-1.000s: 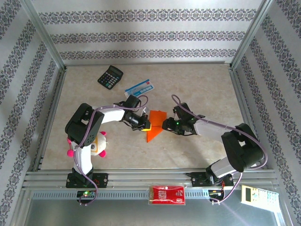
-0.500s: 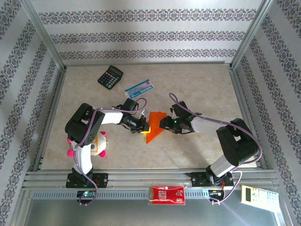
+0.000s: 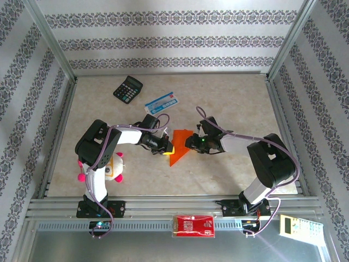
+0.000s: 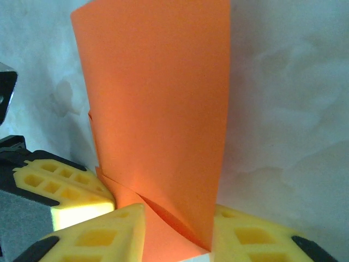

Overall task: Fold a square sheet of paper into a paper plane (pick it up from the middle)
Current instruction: Fold the wing for the fifth time at the center of the table.

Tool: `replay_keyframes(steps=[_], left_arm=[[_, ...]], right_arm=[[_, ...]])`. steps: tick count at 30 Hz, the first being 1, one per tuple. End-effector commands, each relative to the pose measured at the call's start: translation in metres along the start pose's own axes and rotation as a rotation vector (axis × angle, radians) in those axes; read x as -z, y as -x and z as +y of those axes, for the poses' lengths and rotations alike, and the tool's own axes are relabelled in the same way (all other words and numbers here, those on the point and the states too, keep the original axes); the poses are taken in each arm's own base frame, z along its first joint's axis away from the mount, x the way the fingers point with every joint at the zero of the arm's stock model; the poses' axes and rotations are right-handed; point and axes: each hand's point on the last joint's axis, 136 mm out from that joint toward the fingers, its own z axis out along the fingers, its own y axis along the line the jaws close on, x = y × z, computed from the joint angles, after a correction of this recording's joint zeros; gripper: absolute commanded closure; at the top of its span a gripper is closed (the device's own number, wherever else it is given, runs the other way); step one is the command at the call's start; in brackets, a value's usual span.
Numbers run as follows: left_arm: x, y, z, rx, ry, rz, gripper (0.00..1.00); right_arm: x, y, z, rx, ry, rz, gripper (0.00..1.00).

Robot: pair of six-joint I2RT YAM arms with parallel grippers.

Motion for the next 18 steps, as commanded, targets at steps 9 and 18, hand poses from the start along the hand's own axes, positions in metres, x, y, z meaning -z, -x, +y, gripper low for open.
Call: replay_keyframes(steps=[9, 18], left_arm=[[0.007, -0.001, 0.01, 0.008, 0.056, -0.016, 0.93], [0.023, -0.009, -0.027, -0.31, 0.158, -0.209, 0.72]], right_arm=[[0.01, 0.0, 0.003, -0.038, 0.027, -0.038, 0.94], [0.023, -0.01, 0.013, -0.215, 0.047, -0.076, 1.0]])
